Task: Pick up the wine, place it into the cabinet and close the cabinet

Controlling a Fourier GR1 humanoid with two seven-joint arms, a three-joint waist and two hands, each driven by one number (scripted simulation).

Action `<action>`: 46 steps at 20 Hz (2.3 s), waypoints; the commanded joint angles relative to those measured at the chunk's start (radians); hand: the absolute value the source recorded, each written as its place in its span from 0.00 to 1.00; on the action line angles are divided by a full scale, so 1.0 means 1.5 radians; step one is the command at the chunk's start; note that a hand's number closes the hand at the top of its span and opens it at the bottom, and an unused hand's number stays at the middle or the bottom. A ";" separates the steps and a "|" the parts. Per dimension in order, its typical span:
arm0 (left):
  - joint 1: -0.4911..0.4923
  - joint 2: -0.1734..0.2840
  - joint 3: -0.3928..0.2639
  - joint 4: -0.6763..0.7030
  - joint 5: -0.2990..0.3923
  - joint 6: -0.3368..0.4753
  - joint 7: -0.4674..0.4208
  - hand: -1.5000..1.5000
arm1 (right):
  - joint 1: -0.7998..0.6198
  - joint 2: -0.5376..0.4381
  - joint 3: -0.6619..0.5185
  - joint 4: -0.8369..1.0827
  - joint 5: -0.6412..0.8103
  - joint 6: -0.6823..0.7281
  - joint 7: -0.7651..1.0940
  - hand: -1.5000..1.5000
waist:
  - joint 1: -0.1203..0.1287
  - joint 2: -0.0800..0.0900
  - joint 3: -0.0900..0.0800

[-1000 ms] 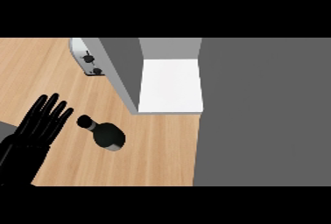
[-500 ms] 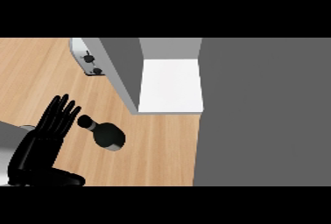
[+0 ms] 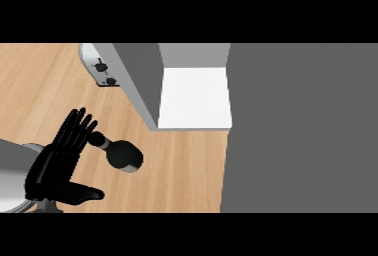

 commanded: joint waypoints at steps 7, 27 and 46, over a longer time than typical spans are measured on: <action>-0.025 -0.005 -0.016 0.100 -0.032 -0.029 -0.061 0.00 | -0.034 0.001 -0.016 -0.085 -0.053 -0.021 0.081 0.00 | 0.003 0.000 0.000; -0.080 0.005 -0.017 0.325 -0.108 -0.059 -0.248 0.00 | -0.043 0.005 -0.037 -0.082 -0.057 -0.009 0.084 0.00 | 0.002 0.000 0.000; -0.178 -0.021 -0.006 0.508 -0.101 -0.079 -0.318 0.00 | -0.054 0.011 -0.029 -0.124 -0.050 -0.016 0.132 0.00 | -0.001 0.000 0.000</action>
